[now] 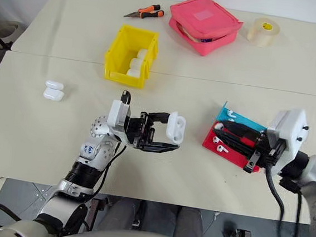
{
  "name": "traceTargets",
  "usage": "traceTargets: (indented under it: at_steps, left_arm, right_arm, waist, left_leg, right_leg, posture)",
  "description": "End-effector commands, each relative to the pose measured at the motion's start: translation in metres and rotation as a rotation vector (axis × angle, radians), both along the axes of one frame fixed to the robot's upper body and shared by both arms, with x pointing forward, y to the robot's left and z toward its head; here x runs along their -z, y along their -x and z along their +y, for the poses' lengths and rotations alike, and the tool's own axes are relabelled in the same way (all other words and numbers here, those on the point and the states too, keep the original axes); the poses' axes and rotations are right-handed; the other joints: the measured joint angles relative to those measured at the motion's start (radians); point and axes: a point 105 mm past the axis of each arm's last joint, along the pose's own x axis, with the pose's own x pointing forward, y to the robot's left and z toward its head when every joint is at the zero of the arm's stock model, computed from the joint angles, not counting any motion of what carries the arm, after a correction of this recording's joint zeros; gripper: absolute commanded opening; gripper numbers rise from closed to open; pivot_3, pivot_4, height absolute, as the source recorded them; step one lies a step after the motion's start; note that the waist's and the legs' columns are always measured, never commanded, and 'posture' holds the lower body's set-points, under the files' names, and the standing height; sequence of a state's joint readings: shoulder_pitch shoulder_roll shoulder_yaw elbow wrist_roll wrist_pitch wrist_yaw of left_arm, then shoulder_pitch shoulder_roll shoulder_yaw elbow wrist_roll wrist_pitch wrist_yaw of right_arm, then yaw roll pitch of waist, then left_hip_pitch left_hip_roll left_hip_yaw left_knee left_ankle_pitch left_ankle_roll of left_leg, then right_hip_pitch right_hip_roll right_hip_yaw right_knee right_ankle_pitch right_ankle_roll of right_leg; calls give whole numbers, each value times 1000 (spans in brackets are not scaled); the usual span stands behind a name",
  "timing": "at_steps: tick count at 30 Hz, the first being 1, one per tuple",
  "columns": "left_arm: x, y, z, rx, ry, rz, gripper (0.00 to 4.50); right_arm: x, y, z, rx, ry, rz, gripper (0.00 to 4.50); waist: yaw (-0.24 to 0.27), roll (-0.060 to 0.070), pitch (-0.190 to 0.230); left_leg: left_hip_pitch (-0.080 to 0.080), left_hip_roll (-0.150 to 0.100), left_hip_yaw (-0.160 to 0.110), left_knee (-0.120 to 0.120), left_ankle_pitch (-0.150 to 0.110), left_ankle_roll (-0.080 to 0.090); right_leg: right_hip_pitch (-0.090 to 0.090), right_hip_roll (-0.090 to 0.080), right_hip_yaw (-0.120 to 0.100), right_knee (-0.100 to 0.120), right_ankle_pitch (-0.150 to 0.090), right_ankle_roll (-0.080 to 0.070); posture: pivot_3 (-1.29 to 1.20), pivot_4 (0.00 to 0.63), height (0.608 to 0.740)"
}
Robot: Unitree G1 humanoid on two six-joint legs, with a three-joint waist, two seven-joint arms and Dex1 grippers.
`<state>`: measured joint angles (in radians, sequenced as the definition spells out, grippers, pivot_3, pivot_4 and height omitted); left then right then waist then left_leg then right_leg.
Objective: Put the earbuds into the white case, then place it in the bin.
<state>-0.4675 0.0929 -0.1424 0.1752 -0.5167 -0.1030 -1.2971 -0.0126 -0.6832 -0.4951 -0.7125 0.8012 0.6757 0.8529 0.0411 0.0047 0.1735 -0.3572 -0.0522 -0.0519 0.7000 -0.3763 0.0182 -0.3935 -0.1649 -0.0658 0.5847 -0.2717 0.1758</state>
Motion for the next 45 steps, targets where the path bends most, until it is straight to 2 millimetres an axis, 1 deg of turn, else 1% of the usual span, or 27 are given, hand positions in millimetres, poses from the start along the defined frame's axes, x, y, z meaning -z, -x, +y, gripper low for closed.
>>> traceTargets:
  at_steps: [1, 3, 6, 13, 19, 24, 33, 45]
  left_arm:
    - [-8, -2, 2, 7, 42, -10, 2762]
    - [-9, -2, 1, 9, 45, -12, 2762]
    - [-11, -2, 1, 8, 48, -13, 2762]
    - [-12, 0, 4, 5, 42, -8, 2762]
    - [-14, 0, 5, -8, 44, -6, 2762]
    - [-16, -1, 5, -24, 55, -9, 2762]
    - [-18, -2, 2, -29, 70, -14, 2762]
    - [-21, -2, 0, -29, 96, -25, 2762]
  right_arm:
    - [-16, 4, 28, -55, -143, -95, 858]
    - [-21, 5, 42, -84, -214, -149, 858]
    - [-20, 4, 56, -107, -258, -170, 858]
    - [-19, -2, 70, -136, -320, -181, 858]
    - [-9, -4, 68, -116, -337, -162, 858]
    - [-10, -5, 62, -85, -355, -167, 858]
    - [1, -5, 66, -102, -383, -116, 858]
    - [17, -9, 65, -73, -395, -77, 858]
  waist:
    - [-4, 0, 0]
    - [-8, 0, 0]
    - [-11, 0, 0]
    - [-17, 0, 0]
    - [-17, 0, 0]
    - [-17, 0, 0]
    - [-17, 0, 0]
    - [-17, 0, 0]
  left_leg:
    - [0, 0, 0, 0, 0, 0]
    - [0, 0, -1, -1, 0, -1]
    - [0, -1, -1, -1, 0, -1]
    - [0, -1, -1, -1, 0, -1]
    - [0, -1, -1, -1, 0, 0]
    - [0, -1, -1, -1, 0, 0]
    - [0, -1, 0, -1, 0, 0]
    - [0, -1, 0, -1, 0, 0]
  right_leg:
    - [0, 0, 0, 0, 0, 0]
    - [0, 0, 0, 0, 0, 0]
    - [0, 0, 0, 0, 0, 0]
    - [0, 0, 0, 1, 0, 0]
    - [0, 0, 0, 1, 0, 0]
    - [0, 0, 0, 1, 0, 0]
    - [0, 0, 0, 1, 0, 0]
    - [-1, 0, 0, 1, 0, 0]
  posture:
    - [0, 150, 740]
    - [0, 150, 740]
    - [0, 150, 740]
    - [0, 150, 740]
    - [0, 150, 740]
    - [0, 150, 740]
    - [0, 150, 740]
    - [0, 150, 740]
